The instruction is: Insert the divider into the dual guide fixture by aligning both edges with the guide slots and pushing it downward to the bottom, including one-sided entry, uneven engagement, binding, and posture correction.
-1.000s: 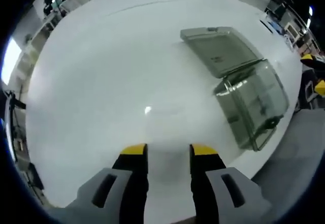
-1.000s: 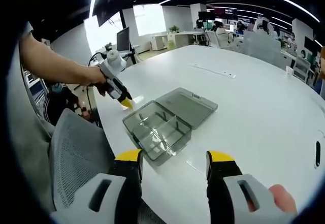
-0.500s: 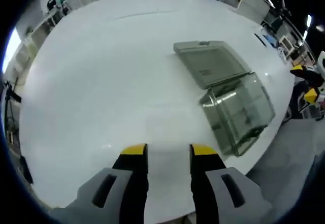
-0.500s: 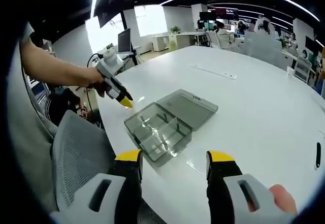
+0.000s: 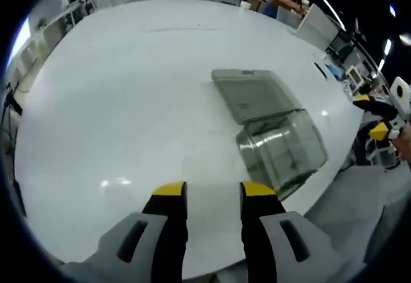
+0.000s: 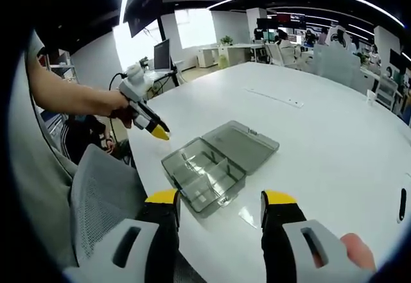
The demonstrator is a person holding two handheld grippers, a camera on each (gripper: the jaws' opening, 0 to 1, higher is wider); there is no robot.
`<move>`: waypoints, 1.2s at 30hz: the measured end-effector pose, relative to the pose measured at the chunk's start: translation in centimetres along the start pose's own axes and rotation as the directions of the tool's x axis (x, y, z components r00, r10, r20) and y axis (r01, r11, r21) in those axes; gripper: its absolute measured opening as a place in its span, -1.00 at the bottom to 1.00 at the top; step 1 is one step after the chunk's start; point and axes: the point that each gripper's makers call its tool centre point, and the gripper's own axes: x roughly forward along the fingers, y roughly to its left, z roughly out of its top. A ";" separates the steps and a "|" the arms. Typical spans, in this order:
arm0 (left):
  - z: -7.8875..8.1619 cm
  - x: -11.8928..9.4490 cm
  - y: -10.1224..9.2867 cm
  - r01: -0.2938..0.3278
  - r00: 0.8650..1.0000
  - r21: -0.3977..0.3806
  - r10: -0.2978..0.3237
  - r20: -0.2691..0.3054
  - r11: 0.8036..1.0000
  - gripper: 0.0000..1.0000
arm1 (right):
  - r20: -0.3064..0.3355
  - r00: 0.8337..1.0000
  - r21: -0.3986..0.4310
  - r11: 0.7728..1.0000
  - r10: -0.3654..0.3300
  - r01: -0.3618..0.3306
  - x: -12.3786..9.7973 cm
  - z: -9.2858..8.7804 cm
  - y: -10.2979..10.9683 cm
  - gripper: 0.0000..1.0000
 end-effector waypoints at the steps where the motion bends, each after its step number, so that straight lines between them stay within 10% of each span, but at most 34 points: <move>1: 0.1 -0.1 -0.3 0.010 1.000 -0.003 -0.010 0.010 1.000 -0.43 | 0.005 1.000 0.001 1.000 0.004 -0.004 -0.1 0.2 0.0 -0.06; 36: 3.9 -4.0 -9.0 0.300 0.936 -0.045 -0.285 0.207 0.953 -0.43 | 0.095 0.984 0.057 0.987 0.147 -0.153 -0.2 4.2 2.0 -0.04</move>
